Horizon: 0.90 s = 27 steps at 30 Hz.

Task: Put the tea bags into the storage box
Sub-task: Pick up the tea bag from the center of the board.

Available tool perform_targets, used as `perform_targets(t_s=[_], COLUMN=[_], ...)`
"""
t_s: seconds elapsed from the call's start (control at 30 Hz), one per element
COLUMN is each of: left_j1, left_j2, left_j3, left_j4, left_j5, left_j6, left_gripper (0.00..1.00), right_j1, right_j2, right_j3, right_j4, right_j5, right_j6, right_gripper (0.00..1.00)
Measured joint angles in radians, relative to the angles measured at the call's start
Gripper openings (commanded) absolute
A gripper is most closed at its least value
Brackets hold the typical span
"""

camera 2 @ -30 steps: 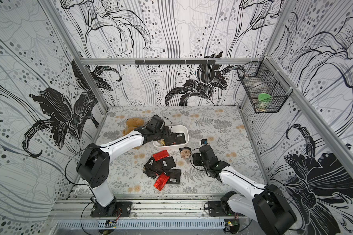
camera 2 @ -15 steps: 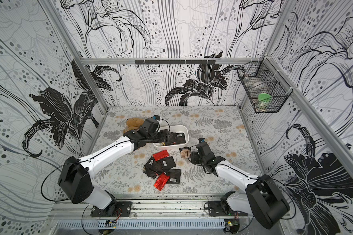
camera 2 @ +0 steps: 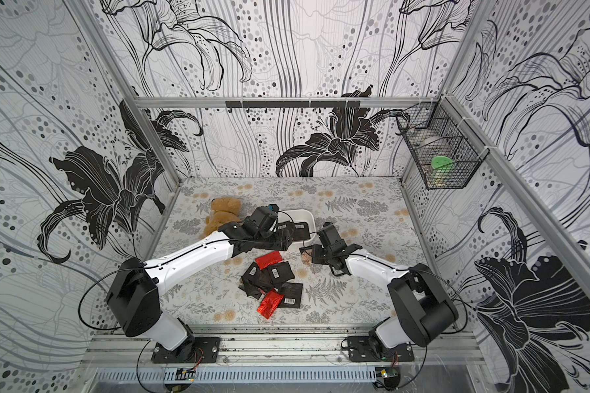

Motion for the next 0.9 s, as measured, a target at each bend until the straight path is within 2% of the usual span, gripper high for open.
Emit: perform_targets(t_s=[0.5, 0.9], left_j1=[0.000, 0.000], left_j2=[0.042, 0.052], left_j3=[0.000, 0.000], left_j4=[-0.003, -0.008], left_j5=[0.047, 0.047], left_j6=[0.000, 0.000], left_gripper=[0.66, 0.66], right_j1=[0.000, 0.034], right_j2=[0.147, 0.208], right_j3=[0.076, 0.135], right_j4=[-0.033, -0.075], right_j5=[-0.008, 0.069], right_j6=[0.000, 0.004], right_gripper=[0.53, 0.34])
